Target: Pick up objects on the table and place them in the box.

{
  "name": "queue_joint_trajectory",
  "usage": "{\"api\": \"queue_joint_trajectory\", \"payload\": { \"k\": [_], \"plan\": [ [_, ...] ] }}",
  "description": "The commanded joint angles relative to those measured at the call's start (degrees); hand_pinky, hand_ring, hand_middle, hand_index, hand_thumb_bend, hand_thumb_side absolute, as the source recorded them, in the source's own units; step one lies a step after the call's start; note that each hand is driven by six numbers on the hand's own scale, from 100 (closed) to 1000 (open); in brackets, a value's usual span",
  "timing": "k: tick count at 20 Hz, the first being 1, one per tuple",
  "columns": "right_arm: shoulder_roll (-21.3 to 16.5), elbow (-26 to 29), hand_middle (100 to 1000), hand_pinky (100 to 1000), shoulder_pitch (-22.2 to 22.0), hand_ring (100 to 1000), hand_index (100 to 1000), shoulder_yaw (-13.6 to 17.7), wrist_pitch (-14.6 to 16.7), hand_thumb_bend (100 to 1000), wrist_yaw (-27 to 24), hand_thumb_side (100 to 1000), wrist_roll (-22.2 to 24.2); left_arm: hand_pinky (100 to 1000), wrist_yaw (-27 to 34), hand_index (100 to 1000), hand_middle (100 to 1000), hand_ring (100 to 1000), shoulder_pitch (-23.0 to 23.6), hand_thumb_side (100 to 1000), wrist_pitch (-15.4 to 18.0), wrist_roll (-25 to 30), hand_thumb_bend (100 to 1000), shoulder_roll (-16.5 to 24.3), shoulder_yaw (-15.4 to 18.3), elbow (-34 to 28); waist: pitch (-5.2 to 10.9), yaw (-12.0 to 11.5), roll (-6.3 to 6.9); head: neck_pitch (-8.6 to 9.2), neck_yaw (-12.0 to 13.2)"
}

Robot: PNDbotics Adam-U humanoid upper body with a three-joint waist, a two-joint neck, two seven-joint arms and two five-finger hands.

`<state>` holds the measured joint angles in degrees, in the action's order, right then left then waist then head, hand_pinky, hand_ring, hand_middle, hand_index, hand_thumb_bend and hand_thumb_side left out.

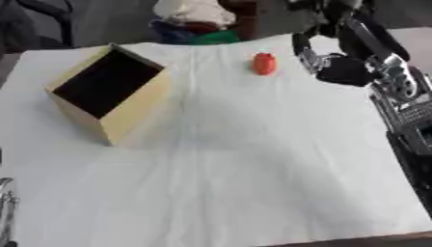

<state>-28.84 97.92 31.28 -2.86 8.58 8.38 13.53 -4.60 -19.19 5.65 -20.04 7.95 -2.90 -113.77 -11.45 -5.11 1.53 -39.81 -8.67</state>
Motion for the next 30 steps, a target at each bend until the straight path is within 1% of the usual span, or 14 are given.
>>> {"api": "queue_joint_trajectory", "payload": {
  "k": [1,4,7,9,11,12,13,17,21,22,24,27,30],
  "plan": [
    [-4.08,1.26,837,651,1.41,971,1000,0.38,0.73,100,-0.47,339,0.06,745,0.11,885,631,626,-0.77,676,0.07,0.33,100,0.21,0.17,-0.82,0.98,-0.32,-0.17,0.07,-0.43],
    [-7.63,0.67,843,666,2.38,974,1000,-0.02,2.04,100,-1.11,310,1.17,745,0.26,885,631,626,-1.03,675,0.06,0.65,100,0.28,-0.15,-0.82,0.9,-1.22,-0.5,0.34,-1.35],
    [-11.48,-2.17,850,666,3.5,989,1000,-1.0,3.29,100,-2.82,288,2.98,745,0.55,886,631,627,-1.64,675,0.11,1.27,100,0.41,-0.78,-0.82,0.71,-2.87,-1.04,0.76,-2.94],
    [-13.45,-4.78,851,672,4.33,992,1000,-1.39,3.19,100,-4.43,263,4.57,745,0.84,885,631,627,-2.21,675,0.2,1.85,100,0.5,-1.3,-0.82,0.55,-4.2,-1.5,1.01,-4.2],
    [-15.3,-7.44,853,687,5.28,991,1000,-1.49,2.45,100,-5.78,244,6.19,745,1.25,885,631,627,-2.91,675,0.26,2.52,100,0.55,-1.95,-0.82,0.38,-5.73,-2.05,1.32,-5.62],
    [-16.14,-8.74,856,697,5.79,994,1000,-1.6,2.01,100,-5.71,192,6.99,745,1.48,886,631,627,-3.24,681,0.26,2.92,100,0.55,-2.33,-0.82,0.28,-6.56,-2.35,1.39,-6.36],
    [-16.84,-10.01,860,709,6.21,997,1000,-1.75,1.46,100,-5.28,217,7.77,745,1.72,886,631,627,-3.6,675,0.27,3.35,100,0.52,-2.74,-0.82,0.19,-7.48,-2.64,1.52,-7.05],
    [-19.03,-15.32,882,752,7.16,1000,1000,-2.86,-1.43,100,-2.34,198,11.04,745,2.82,886,632,628,-5.42,675,0.44,5.24,100,0.48,-4.36,-0.82,-0.1,-11.28,-3.6,2.5,-9.32],
    [-19.83,-20.9,893,791,7.66,1000,1000,-2.71,-4.07,100,1.08,200,14.47,745,3.54,886,632,628,-6.5,674,0.61,6.54,100,0.25,-5.12,-0.82,-0.29,-13.72,-4.15,2.84,-11.36],
    [-20.22,-22.3,900,811,7.58,1000,1000,-2.45,-4.77,100,1.94,247,15.33,745,3.67,886,632,628,-6.65,674,0.62,6.74,100,0.22,-5.24,-0.82,-0.36,-14.24,-4.27,2.9,-11.86],
    [-21.07,-24.99,906,840,7.47,1000,1000,-1.78,-6.17,100,3.6,290,16.48,745,3.84,886,632,628,-6.88,674,0.59,7.06,100,0.19,-5.44,-0.82,-0.5,-15.04,-4.43,2.98,-12.79],
    [-22.13,-29.03,908,861,7.36,1000,1000,-1.18,-7.69,100,6.08,308,15.31,745,3.97,886,632,628,-7.18,674,0.63,7.28,100,0.18,-5.52,-0.82,-0.68,-15.88,-4.6,3.05,-14.09],
    [-22.59,-32.75,913,889,7.48,1000,997,-1.53,-7.67,100,8.37,312,13.2,744,3.98,887,632,627,-7.33,674,0.63,7.38,100,0.1,-5.57,-0.82,-0.88,-16.25,-4.71,3.22,-14.96]
  ]
}}
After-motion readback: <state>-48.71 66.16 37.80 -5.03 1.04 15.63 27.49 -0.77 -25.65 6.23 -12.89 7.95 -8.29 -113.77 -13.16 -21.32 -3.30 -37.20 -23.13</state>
